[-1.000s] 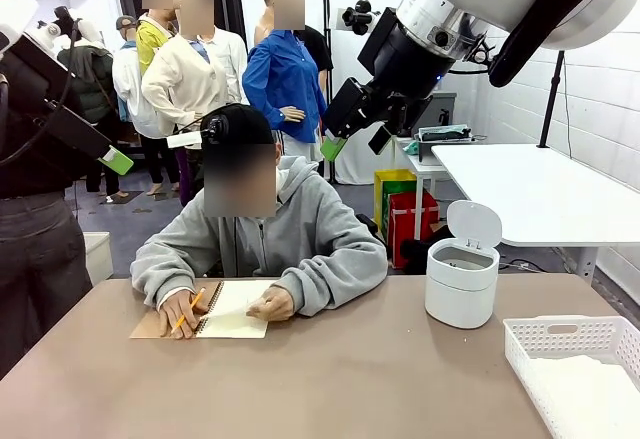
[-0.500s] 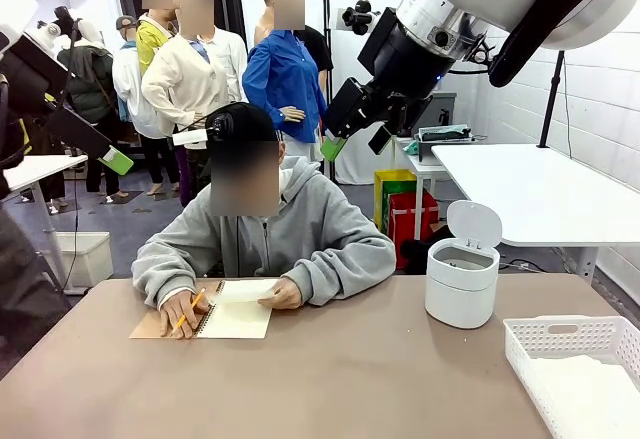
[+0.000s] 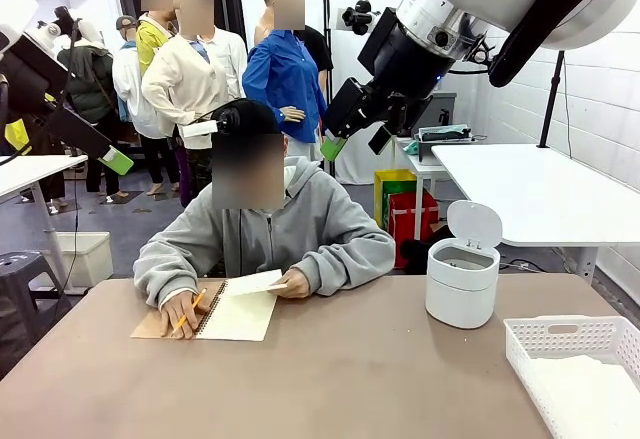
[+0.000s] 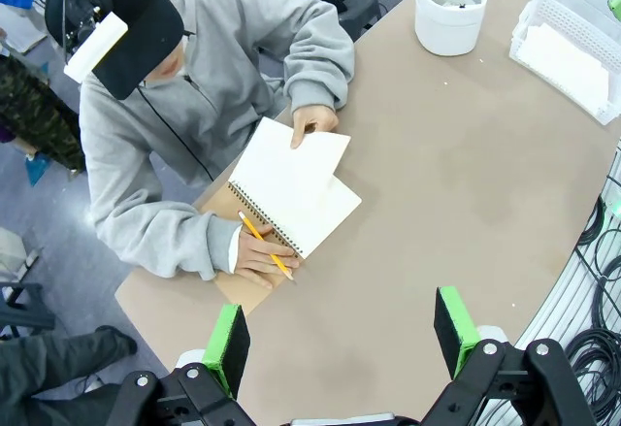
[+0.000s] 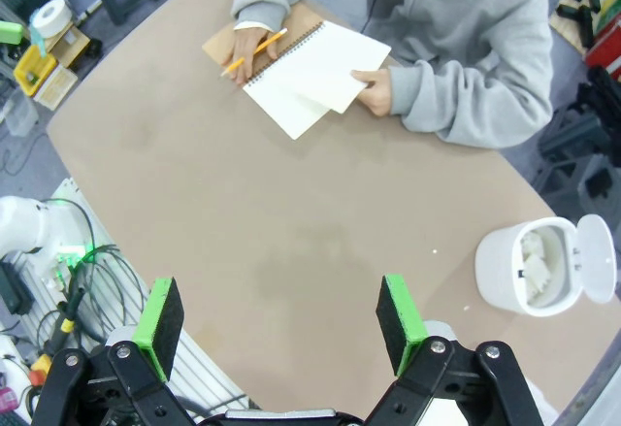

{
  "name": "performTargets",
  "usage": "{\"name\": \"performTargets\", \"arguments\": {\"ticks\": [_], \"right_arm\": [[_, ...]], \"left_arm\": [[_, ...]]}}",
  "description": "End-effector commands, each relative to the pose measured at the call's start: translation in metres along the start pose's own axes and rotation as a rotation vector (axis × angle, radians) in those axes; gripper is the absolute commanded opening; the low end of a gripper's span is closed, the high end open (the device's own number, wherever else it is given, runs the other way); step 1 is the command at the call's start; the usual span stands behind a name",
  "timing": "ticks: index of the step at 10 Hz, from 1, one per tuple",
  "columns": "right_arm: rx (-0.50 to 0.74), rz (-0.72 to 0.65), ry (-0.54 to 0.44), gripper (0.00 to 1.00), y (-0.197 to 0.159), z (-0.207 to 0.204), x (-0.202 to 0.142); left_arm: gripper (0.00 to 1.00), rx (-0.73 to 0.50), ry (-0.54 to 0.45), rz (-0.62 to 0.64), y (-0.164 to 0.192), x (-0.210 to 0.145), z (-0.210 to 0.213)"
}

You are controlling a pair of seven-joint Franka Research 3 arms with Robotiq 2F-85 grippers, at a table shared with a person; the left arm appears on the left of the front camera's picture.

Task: Sort the paper based on its condition.
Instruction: If a person hands you a paper, place it in the Organizing basket , and if it's crumpled, put it in the Trash can.

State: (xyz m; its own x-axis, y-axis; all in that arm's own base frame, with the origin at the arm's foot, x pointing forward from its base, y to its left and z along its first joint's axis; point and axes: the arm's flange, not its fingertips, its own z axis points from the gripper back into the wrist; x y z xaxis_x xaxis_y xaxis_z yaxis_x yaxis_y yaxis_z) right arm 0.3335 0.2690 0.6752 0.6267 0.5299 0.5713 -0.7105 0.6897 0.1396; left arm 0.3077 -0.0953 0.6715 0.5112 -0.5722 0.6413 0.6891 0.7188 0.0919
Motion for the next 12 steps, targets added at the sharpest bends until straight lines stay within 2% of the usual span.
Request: {"name": "performTargets", "arguments": {"ticks": [1,12], "right_arm": [[0.002,-0.004,-0.001,1.0,0.0,-0.0014,-0.0023],[0.002,-0.004,-0.001,1.0,0.0,-0.0014,-0.0023]], "left_arm": [[1.0,-0.002,0.0,0.001,0.0006,-0.0003,-0.0003],[1.0,-0.002,0.0,0.001,0.0006,-0.0003,-0.0003]]}}
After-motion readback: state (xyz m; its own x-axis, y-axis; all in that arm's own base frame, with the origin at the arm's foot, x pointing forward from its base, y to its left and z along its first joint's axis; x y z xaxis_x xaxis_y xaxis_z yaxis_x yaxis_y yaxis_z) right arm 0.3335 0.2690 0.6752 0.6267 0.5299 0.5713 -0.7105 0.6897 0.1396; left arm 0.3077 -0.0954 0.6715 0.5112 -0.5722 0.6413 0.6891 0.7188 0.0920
